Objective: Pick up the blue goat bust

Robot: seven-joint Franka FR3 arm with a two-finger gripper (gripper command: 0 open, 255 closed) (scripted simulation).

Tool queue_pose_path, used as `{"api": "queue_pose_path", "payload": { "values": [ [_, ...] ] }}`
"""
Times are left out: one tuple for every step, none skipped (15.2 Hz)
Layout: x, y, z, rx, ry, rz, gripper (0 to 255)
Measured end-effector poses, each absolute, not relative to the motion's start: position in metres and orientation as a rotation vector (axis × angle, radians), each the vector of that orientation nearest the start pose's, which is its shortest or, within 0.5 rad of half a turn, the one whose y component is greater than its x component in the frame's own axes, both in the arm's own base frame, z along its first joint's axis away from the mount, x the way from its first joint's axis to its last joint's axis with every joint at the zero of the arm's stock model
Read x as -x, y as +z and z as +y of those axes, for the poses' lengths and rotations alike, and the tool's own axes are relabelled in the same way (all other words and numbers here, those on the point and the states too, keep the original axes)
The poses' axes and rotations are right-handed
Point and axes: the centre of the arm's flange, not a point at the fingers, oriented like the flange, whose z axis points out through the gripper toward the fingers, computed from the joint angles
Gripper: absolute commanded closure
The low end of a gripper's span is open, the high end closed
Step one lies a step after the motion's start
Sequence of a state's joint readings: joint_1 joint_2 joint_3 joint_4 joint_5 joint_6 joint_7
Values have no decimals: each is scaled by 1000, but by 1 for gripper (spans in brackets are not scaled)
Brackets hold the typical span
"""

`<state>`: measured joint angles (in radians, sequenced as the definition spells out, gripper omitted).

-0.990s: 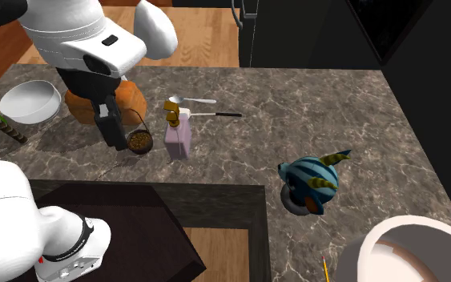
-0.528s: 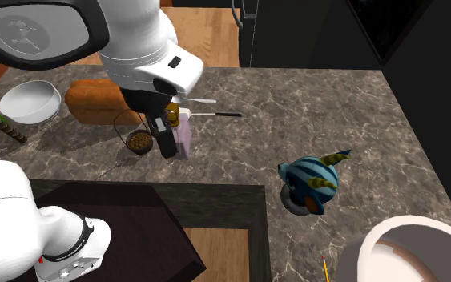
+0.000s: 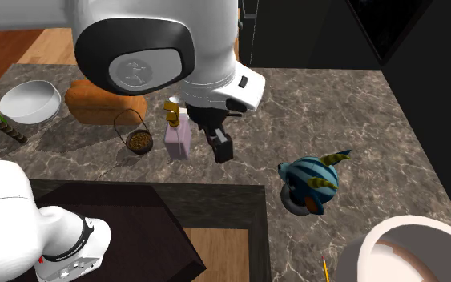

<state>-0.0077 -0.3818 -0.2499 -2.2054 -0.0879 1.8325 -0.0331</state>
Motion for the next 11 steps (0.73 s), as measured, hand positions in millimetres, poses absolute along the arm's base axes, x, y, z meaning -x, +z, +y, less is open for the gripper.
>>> {"api": "queue_pose_path", "payload": {
  "values": [
    [-431,527,-138,3118,-12,287,0],
    [-442,519,-145,3114,-22,286,0],
    [-455,515,-152,3112,-34,284,0],
    [-463,512,-159,3109,-46,283,0],
    [-473,511,-167,3106,-58,282,0],
    [-482,508,-176,3103,-70,281,0],
    [-493,503,-180,3099,-81,279,0],
    [-504,500,-188,3096,-93,279,0],
    [-512,496,-195,3093,-104,277,0],
    [-522,492,-203,3090,-116,276,0],
    [-530,488,-210,3087,-127,276,0]
  ]
}}
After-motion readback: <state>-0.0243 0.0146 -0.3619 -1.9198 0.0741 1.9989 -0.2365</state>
